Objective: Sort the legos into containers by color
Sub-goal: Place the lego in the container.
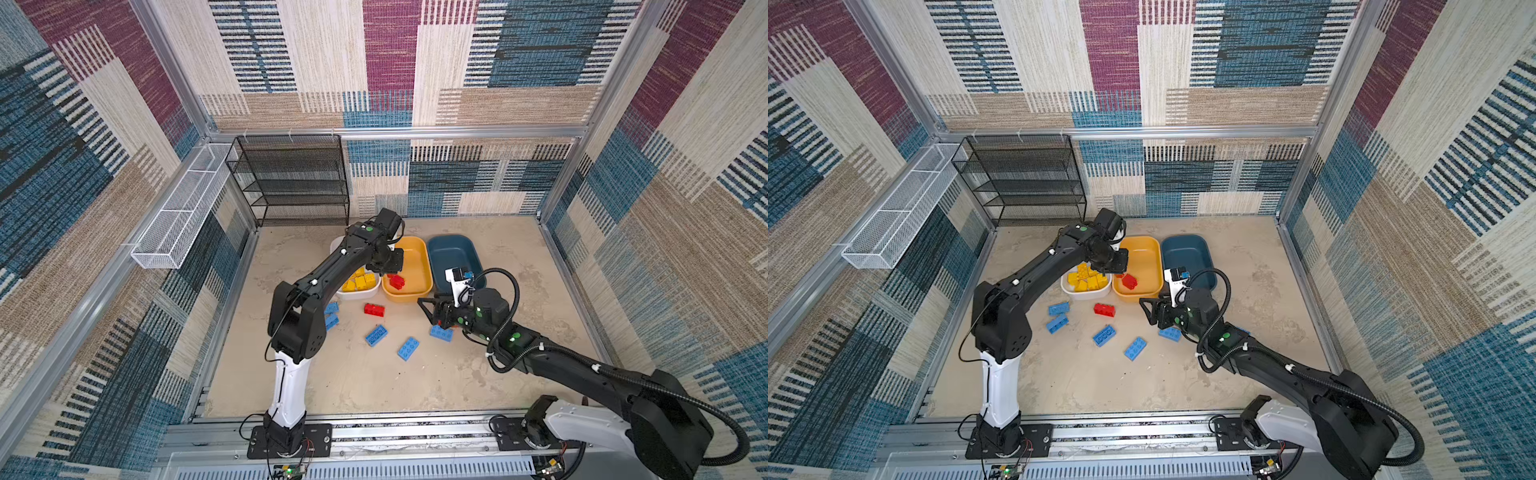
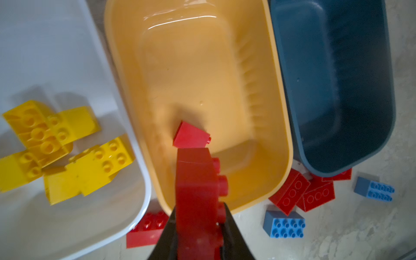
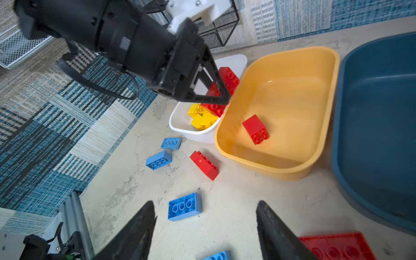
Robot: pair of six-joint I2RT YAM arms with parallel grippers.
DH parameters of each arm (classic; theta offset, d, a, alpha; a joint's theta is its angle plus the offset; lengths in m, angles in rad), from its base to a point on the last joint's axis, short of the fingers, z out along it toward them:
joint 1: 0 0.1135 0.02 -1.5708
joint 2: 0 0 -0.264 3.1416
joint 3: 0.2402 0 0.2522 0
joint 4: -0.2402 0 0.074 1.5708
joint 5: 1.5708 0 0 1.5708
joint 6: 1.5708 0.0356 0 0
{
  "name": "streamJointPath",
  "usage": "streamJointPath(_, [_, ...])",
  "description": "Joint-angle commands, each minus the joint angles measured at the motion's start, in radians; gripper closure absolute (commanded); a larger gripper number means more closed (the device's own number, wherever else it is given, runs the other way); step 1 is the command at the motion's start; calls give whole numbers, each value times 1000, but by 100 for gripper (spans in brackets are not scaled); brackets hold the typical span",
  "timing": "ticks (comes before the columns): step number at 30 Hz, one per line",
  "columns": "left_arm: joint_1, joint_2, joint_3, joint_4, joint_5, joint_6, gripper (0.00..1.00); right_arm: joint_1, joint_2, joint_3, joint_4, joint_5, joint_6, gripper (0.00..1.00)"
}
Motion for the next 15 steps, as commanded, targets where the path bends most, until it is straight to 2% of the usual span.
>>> streamJointPath(1, [-5,82,110,-57,30,3,78,1,-54,-19,-91,44,-8,27])
streamJointPath(5, [-10,159,197,-81,37,8,78,0,-118,-50,-149,74,7,27])
streamJointPath(9, [-10,171,200,-74,37,9,75,1,-130,-55,-196,95,18,27])
streamJointPath(11, [-10,165,201,-73,40,10,68,1,-119,-48,-224,107,26,27])
streamJointPath(15, [-12,129,193,-73,32,16,47,1,-79,-21,-293,150,22,23])
